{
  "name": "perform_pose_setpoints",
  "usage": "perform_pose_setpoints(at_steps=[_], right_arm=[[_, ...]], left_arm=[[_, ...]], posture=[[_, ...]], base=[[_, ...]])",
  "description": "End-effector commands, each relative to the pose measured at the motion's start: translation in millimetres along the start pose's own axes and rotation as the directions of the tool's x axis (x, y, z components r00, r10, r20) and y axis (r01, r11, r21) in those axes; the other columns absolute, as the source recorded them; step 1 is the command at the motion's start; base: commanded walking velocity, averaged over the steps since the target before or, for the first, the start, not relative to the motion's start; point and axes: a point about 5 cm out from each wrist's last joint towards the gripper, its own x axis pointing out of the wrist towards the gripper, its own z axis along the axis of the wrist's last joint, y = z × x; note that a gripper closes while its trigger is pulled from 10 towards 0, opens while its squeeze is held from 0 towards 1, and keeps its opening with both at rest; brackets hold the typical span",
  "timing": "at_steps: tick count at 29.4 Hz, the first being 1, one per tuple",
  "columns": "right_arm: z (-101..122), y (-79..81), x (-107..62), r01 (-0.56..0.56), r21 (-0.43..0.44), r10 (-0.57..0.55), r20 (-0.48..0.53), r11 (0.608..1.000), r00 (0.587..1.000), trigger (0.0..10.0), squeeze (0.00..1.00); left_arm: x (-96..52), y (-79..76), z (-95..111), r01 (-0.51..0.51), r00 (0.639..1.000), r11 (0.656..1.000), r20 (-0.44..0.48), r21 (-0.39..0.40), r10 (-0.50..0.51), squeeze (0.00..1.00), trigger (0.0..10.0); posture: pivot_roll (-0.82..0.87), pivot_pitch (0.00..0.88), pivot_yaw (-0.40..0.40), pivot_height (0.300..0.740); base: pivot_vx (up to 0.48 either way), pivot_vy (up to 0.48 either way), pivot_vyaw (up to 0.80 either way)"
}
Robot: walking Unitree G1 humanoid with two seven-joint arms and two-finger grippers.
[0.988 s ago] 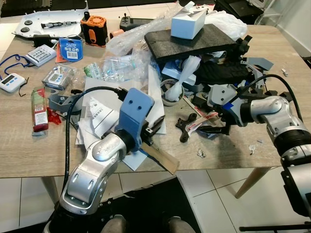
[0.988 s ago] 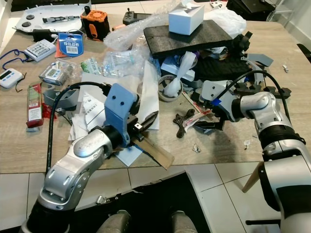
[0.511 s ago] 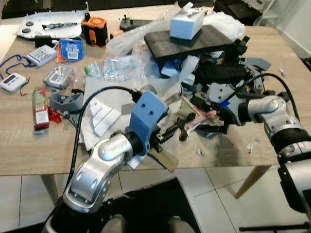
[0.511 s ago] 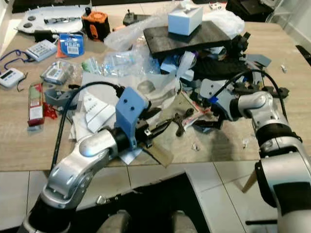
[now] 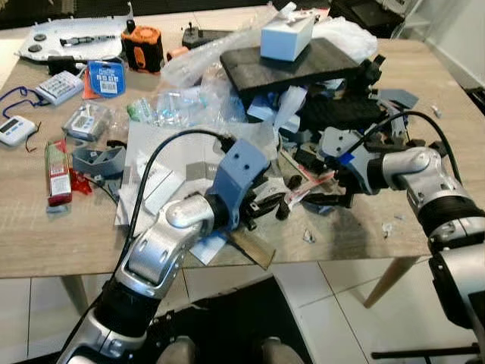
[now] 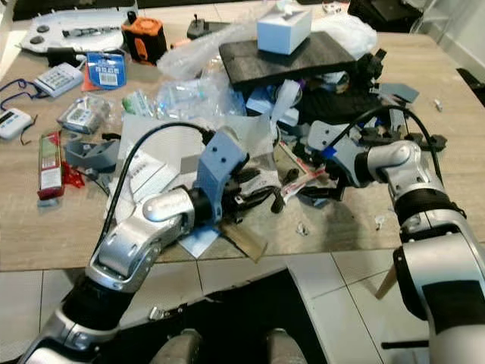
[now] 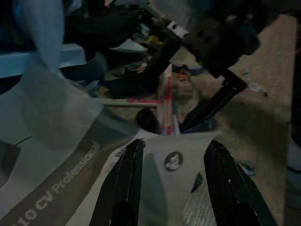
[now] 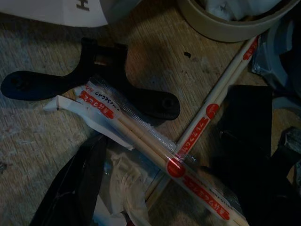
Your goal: Picking trash to rubbish bin
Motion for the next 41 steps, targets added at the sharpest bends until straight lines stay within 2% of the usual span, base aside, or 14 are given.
perform_pose_setpoints(at_steps=[1,4,9,12,14,18,19,20,21,30,41], right_arm=[[-26,20.0,12.6,-0.091,0.066,0.098,-0.113,0.994,0.989,10.0,0.00],[-27,20.8,13.1,-0.097,0.064,0.104,-0.122,0.993,0.987,10.0,0.00],[-28,21.5,13.6,-0.103,0.062,0.110,-0.125,0.993,0.986,10.0,0.00],[-28,21.8,13.9,-0.105,0.062,0.112,-0.126,0.993,0.986,10.0,0.00],[-28,22.7,14.4,-0.115,0.065,0.123,-0.130,0.991,0.984,10.0,0.00],[-29,24.0,14.5,-0.134,0.077,0.144,-0.140,0.988,0.980,9.8,0.00],[-30,24.5,14.4,-0.142,0.090,0.154,-0.145,0.986,0.977,3.5,0.00],[-30,24.5,14.4,-0.142,0.090,0.154,-0.145,0.986,0.977,3.5,0.00],[-31,25.0,14.2,-0.152,0.103,0.166,-0.151,0.983,0.974,0.0,0.00],[-34,27.4,12.7,-0.197,0.128,0.219,-0.195,0.972,0.956,0.0,0.00],[-33,27.5,13.0,-0.202,0.123,0.223,-0.187,0.972,0.957,0.0,0.00]], left_arm=[[2.8,-5.6,-3,0.054,0.998,0.998,-0.020,0.039,-0.054,0.00,10.0],[4.0,-5.3,-5,0.064,0.997,0.992,-0.043,0.109,-0.059,0.00,10.0],[4.8,-7.2,-1,0.088,0.996,0.987,-0.024,0.132,-0.086,0.00,10.0],[5.8,-7.9,2,0.100,0.995,0.988,0.003,0.121,-0.101,0.00,10.0],[6.6,-8.8,4,0.109,0.993,0.991,0.028,0.076,-0.111,0.00,10.0],[6.6,-11.1,4,0.124,0.991,0.990,0.034,0.069,-0.127,0.00,10.0],[6.5,-12.6,4,0.134,0.990,0.988,0.034,0.071,-0.136,0.00,10.0],[6.5,-12.6,4,0.134,0.990,0.988,0.034,0.071,-0.136,0.00,10.0],[6.5,-14.1,4,0.142,0.989,0.987,0.035,0.075,-0.145,0.00,10.0],[6.4,-15.9,3,0.166,0.985,0.983,0.039,0.078,-0.169,0.00,10.0],[6.4,-15.2,2,0.154,0.987,0.985,0.039,0.082,-0.158,0.00,10.0]], posture=[[0.06,0.308,-0.041,0.740],[0.06,0.308,-0.041,0.740],[0.06,0.305,-0.041,0.740],[0.06,0.305,-0.041,0.740],[0.06,0.299,-0.039,0.740],[0.06,0.292,-0.040,0.740],[0.06,0.292,-0.040,0.740],[0.06,0.292,-0.040,0.740],[0.06,0.284,-0.043,0.740],[0.06,0.284,-0.043,0.740],[0.06,0.284,-0.043,0.740]], base=[[0.000,0.000,0.00],[0.000,0.000,0.00],[0.000,0.000,0.00],[0.000,0.000,0.00],[0.000,0.000,0.00],[0.000,0.000,0.00],[0.000,0.000,0.00],[0.000,0.000,0.00],[0.000,0.000,0.00],[0.000,0.000,0.00],[0.000,0.000,0.00]])
